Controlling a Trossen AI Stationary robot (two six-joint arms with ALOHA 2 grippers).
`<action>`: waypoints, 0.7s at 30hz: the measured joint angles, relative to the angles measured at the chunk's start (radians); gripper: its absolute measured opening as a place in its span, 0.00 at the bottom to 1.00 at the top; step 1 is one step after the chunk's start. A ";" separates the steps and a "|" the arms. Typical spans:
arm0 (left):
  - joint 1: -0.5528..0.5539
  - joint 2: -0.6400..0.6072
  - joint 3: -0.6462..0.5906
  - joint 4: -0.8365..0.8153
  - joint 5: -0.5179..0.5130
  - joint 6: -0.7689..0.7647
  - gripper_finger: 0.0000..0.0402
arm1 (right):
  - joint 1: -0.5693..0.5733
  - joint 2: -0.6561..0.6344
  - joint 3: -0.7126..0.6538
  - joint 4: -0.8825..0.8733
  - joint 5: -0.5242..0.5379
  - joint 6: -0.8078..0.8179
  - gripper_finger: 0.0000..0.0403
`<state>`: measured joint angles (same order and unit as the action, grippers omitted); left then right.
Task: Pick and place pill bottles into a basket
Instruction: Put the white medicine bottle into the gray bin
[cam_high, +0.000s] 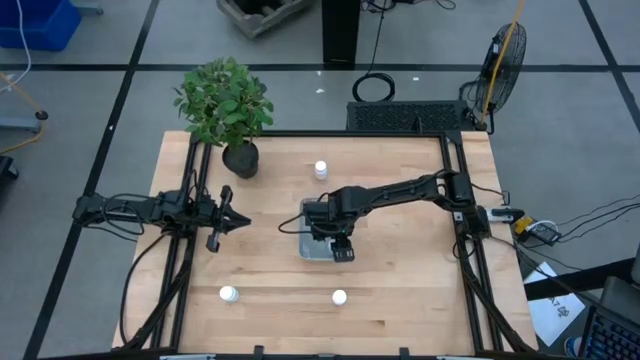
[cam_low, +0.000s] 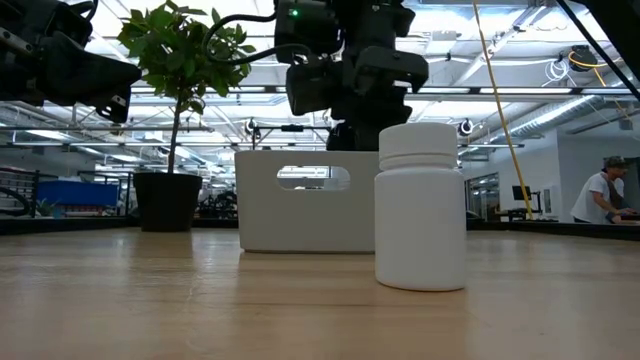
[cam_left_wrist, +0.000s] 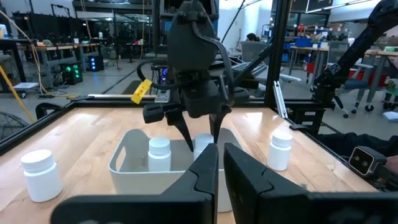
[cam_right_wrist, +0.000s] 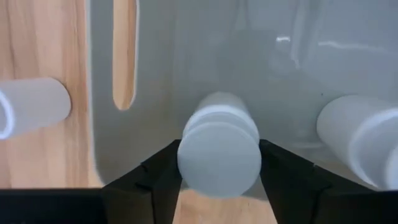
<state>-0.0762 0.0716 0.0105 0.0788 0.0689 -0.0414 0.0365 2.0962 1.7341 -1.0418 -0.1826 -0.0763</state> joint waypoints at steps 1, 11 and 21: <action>0.000 0.000 0.000 0.000 0.000 0.000 0.08 | 0.003 0.001 0.000 0.000 0.002 -0.004 0.49; 0.000 0.000 0.000 0.000 0.000 0.000 0.08 | 0.024 0.004 -0.002 0.003 0.089 -0.024 0.56; 0.000 0.000 0.000 0.000 0.000 0.000 0.08 | 0.026 0.003 -0.002 0.009 0.081 -0.020 0.65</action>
<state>-0.0765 0.0719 0.0105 0.0788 0.0689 -0.0414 0.0620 2.0995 1.7317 -1.0328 -0.1018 -0.0959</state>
